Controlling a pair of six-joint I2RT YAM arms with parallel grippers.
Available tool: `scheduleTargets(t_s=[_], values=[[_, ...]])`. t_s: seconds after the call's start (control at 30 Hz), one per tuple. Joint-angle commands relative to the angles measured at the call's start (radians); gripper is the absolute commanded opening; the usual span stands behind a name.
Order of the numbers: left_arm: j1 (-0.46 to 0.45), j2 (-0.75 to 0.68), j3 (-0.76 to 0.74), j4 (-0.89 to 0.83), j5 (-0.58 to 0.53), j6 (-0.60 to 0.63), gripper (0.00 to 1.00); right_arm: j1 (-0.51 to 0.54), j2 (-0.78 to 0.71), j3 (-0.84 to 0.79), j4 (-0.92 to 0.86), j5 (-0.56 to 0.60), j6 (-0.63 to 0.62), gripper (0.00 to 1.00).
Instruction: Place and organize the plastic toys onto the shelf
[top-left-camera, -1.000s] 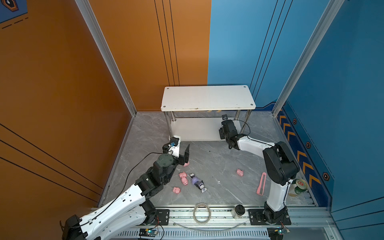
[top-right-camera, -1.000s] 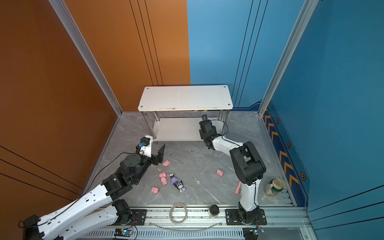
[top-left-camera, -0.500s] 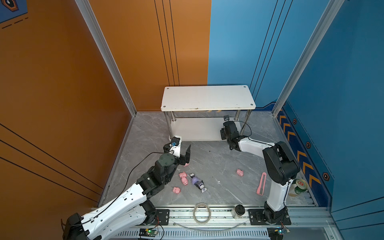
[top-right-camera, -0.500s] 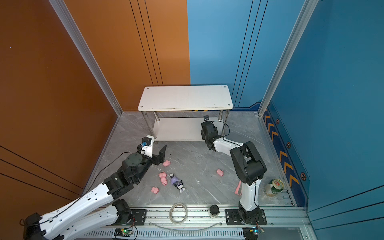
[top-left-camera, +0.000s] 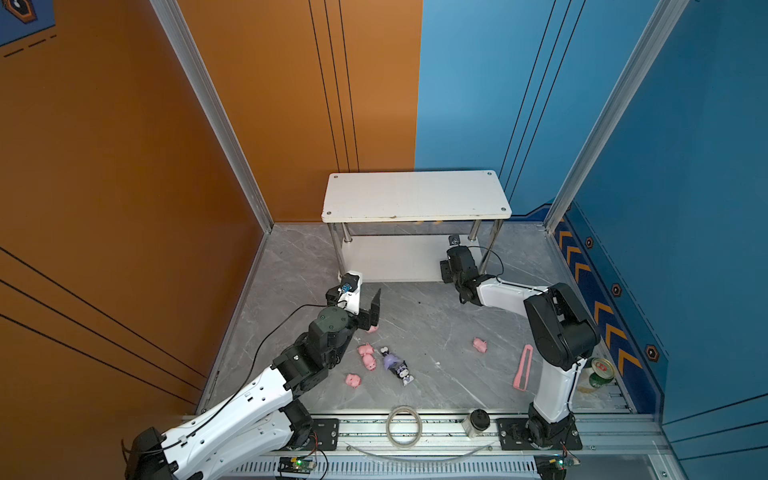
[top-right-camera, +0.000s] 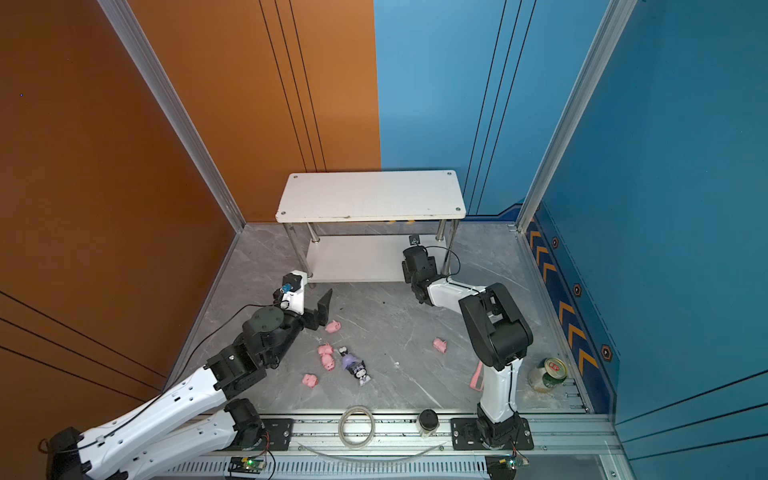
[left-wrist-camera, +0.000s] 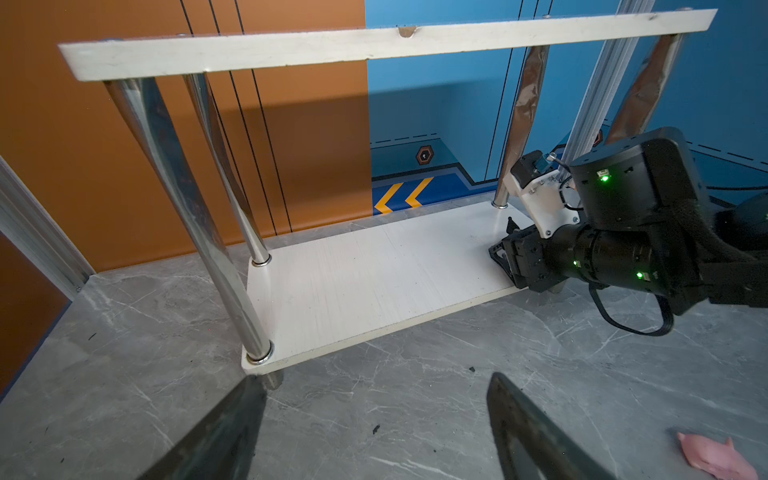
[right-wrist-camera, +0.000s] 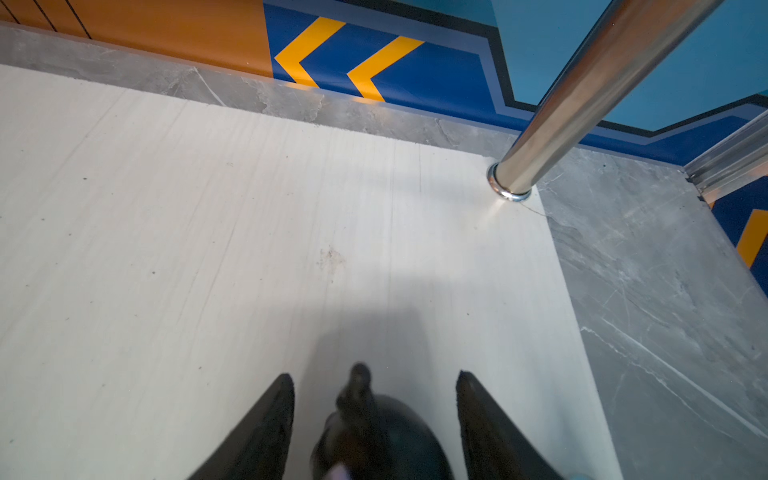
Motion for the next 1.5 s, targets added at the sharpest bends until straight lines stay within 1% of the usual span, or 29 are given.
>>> scheduleTargets(t_s=[0.0, 0.07, 0.13, 0.2, 0.33, 0.4, 0.5, 0.67, 0.7, 0.73, 0.77, 0.9, 1.0, 1.13, 1.27, 1.37, 1.47], values=[[0.01, -0.014, 0.011, 0.001, 0.015, -0.004, 0.85, 0.004, -0.023, -0.017, -0.011, -0.007, 0.014, 0.69], [0.011, -0.017, 0.011, -0.001, 0.018, -0.004, 0.85, 0.004, -0.027, -0.016, -0.014, -0.022, 0.013, 0.7], [0.012, -0.02, 0.013, -0.004, 0.019, -0.005, 0.85, 0.0, -0.034, -0.017, -0.017, -0.058, 0.013, 0.67], [0.011, -0.022, 0.013, -0.008, 0.022, -0.005, 0.85, -0.007, -0.037, -0.017, -0.02, -0.093, 0.021, 0.67], [0.012, -0.031, 0.015, -0.016, 0.022, -0.007, 0.85, -0.025, -0.042, -0.005, -0.042, -0.183, 0.041, 0.74], [0.011, -0.033, 0.016, -0.02, 0.025, -0.007, 0.85, -0.033, -0.044, 0.005, -0.059, -0.222, 0.05, 0.74], [0.012, -0.03, 0.017, -0.02, 0.032, -0.007, 0.85, -0.049, -0.044, 0.021, -0.077, -0.276, 0.066, 0.67], [0.013, -0.027, 0.018, -0.021, 0.04, -0.009, 0.85, -0.076, -0.046, 0.029, -0.08, -0.334, 0.091, 0.54], [0.013, -0.029, 0.019, -0.022, 0.042, -0.008, 0.85, -0.082, -0.045, 0.032, -0.08, -0.347, 0.094, 0.49], [0.012, -0.029, 0.019, -0.025, 0.043, -0.008, 0.89, -0.086, -0.044, 0.033, -0.081, -0.359, 0.094, 0.45], [0.013, -0.029, 0.019, -0.025, 0.043, -0.007, 0.9, -0.09, -0.045, 0.037, -0.083, -0.37, 0.097, 0.39], [0.013, -0.029, 0.016, -0.026, 0.044, -0.008, 0.9, -0.102, -0.051, 0.042, -0.087, -0.405, 0.099, 0.22], [0.014, -0.027, 0.02, -0.026, 0.056, -0.006, 0.9, -0.105, -0.06, 0.044, -0.099, -0.435, 0.101, 0.16], [0.014, -0.029, 0.019, -0.032, 0.096, -0.002, 0.9, -0.103, -0.115, 0.022, -0.106, -0.52, 0.118, 0.13], [0.019, -0.044, 0.008, -0.029, 0.146, -0.013, 0.91, -0.093, -0.212, -0.044, -0.105, -0.619, 0.148, 0.12], [0.03, -0.063, -0.002, -0.023, 0.197, -0.035, 0.92, -0.086, -0.294, -0.105, -0.103, -0.705, 0.184, 0.11], [0.042, -0.075, -0.009, -0.021, 0.267, -0.05, 0.92, -0.083, -0.373, -0.178, -0.087, -0.79, 0.247, 0.1]])
